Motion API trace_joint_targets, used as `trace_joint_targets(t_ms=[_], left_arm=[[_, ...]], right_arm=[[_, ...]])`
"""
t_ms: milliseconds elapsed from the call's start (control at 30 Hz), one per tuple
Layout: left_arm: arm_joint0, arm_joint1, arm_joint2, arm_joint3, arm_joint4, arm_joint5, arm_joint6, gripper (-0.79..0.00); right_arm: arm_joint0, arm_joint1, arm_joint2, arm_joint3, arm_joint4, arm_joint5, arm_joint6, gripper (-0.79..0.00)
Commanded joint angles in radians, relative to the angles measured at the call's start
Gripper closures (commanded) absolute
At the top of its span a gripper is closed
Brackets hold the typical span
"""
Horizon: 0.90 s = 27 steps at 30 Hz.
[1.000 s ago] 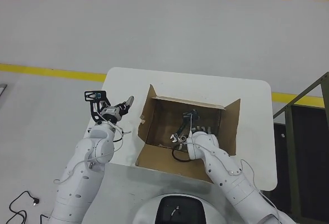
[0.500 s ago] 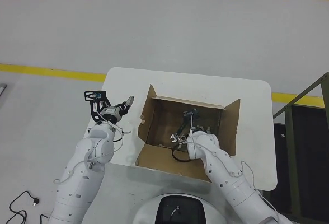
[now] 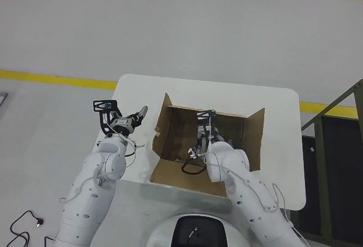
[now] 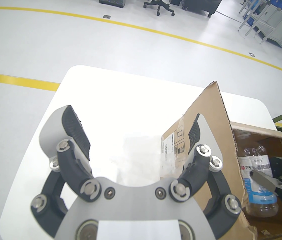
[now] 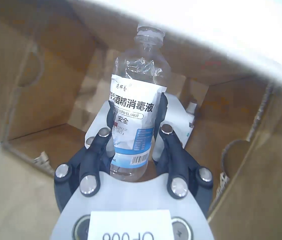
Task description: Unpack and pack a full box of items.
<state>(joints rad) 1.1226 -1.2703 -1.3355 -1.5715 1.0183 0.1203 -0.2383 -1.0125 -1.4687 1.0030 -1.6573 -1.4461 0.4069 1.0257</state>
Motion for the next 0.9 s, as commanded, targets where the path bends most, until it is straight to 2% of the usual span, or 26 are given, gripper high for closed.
trace_joint_targets(t_ms=[0,300,533,867], left_arm=[[0.0,0.0,0.0,0.0,0.0,0.0,0.0,-0.785],[0.0,0.0,0.0,0.0,0.0,0.0,0.0,-0.785],[0.0,0.0,0.0,0.0,0.0,0.0,0.0,-0.785],[0.0,0.0,0.0,0.0,0.0,0.0,0.0,-0.785]], right_arm=[[-0.02,0.004,0.019,-0.063,-0.011,-0.005,0.017,0.0],[-0.126,0.02,0.121,-0.318,-0.04,-0.059,0.084,0.0],[-0.215,0.03,0.216,-0.447,-0.003,-0.096,0.088,0.0],[-0.215,0.03,0.216,-0.447,-0.003,-0.096,0.088,0.0]])
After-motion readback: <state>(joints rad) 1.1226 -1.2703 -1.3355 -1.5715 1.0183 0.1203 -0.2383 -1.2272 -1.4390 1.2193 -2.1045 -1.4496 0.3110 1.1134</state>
